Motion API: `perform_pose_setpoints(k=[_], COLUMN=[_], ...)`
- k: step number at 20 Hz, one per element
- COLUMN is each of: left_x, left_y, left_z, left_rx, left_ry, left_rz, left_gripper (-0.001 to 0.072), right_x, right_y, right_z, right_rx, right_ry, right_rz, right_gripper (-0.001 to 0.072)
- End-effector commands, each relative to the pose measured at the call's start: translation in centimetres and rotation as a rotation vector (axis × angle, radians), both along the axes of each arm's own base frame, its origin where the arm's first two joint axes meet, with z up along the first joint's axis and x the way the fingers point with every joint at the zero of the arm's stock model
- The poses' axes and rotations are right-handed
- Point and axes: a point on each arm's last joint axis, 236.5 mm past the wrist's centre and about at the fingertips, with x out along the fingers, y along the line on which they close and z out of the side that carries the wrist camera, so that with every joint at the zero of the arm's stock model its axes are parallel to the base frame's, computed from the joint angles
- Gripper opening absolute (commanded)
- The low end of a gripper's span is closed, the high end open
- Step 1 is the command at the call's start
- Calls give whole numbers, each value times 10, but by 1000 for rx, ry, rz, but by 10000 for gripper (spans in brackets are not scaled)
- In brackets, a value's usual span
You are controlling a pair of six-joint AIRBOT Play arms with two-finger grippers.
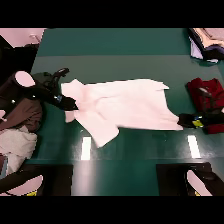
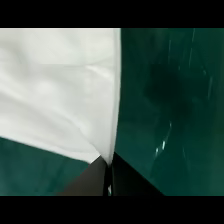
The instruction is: Fold the shirts.
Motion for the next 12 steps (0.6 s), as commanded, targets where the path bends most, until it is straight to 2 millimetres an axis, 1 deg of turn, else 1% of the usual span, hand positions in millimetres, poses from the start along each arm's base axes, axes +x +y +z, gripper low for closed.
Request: perform_pose_setpoints(k=[1, 3, 4, 6, 8, 9, 11, 12], left_x=[5, 12, 15, 17, 9, 9, 16, 20], left_y=[-6, -3, 3, 25, 39, 46, 62, 73], left_z=[-17, -18, -21, -33, -41, -43, -46, -44], left_rx=[-47, -37, -4, 100, 174, 207, 263, 262], left_ry=[-4, -30, -51, -63, -42, -47, -74, -70], left_rz=[79, 91, 91, 85, 58, 48, 52, 95], left_gripper=[25, 25, 25, 25, 26, 26, 27, 149], right_x=[6, 8, 9, 10, 9, 10, 9, 8], right_y=[-2, 8, 12, 16, 16, 16, 17, 17], right_z=[25, 26, 26, 27, 26, 26, 26, 26], right_rx=[58, 64, 64, 63, 61, 61, 65, 65], right_ry=[-91, -101, -103, -111, -109, -109, -108, -104], right_rz=[-43, -12, 6, 22, 22, 22, 23, 24], right_gripper=[12, 12, 12, 12, 12, 12, 12, 12])
